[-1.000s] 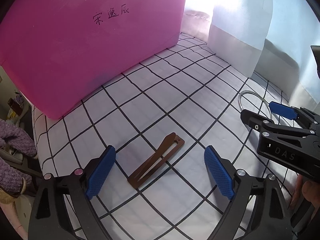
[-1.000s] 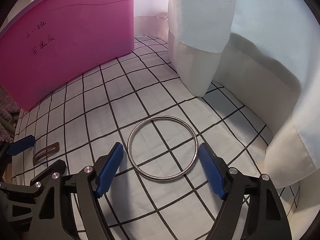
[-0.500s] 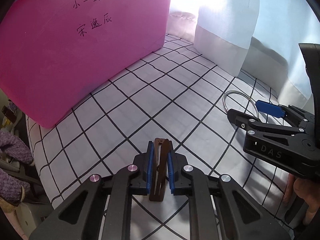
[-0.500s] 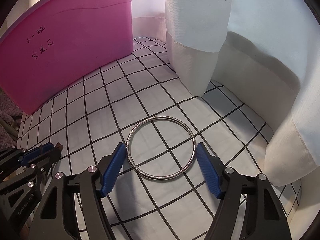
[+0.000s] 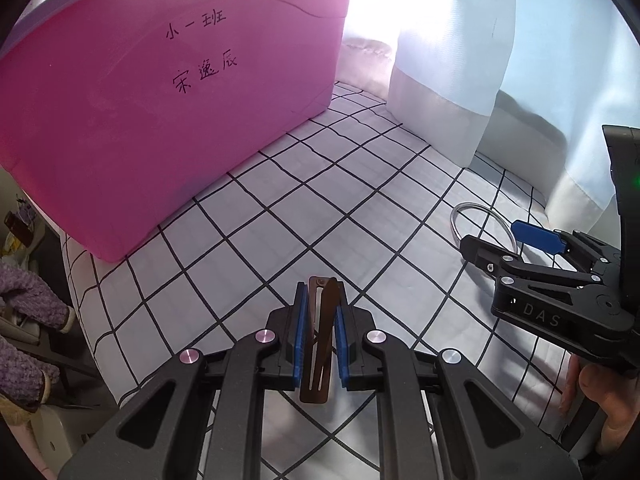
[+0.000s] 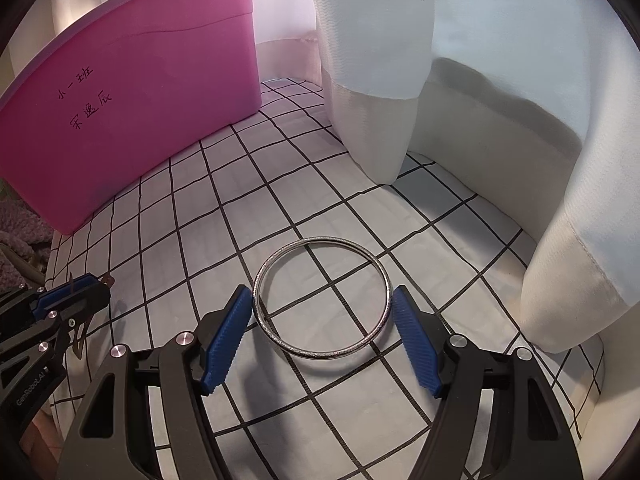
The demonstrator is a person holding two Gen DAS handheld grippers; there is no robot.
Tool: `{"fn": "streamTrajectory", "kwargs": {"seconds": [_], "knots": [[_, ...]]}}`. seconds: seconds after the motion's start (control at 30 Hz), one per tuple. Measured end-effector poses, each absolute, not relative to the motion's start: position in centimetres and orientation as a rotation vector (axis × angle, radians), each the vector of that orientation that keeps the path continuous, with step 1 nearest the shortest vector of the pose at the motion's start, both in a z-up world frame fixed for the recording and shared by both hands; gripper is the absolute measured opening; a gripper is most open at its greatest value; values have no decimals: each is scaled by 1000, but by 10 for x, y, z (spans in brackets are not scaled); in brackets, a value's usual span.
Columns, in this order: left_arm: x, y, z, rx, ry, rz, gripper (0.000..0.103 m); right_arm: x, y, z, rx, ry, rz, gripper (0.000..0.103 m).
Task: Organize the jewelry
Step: 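Carry the brown clip with left tool while right tool carries the bangle to the tub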
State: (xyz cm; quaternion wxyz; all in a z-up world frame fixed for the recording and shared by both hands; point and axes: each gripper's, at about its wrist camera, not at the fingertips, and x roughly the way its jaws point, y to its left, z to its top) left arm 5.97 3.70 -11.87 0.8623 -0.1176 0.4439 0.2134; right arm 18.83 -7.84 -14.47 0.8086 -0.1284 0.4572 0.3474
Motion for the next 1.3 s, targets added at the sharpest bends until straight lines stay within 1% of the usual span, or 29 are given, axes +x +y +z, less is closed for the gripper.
{"fn": "streamTrajectory", "kwargs": {"seconds": [0.47, 0.73, 0.9, 1.07, 1.3], "knots": [[49, 17, -103, -231, 899, 427, 13, 171, -102, -119, -260, 938, 749, 69], [35, -1, -78, -223, 850, 436, 13, 157, -121, -84, -254, 879, 770, 69], [25, -11, -50, -213, 800, 460, 13, 150, -132, -56, -246, 826, 800, 69], [13, -8, -9, -207, 730, 481, 13, 145, -130, -17, -235, 753, 838, 69], [5, 25, 50, -168, 626, 463, 13, 148, -102, 30, -173, 669, 834, 69]]}}
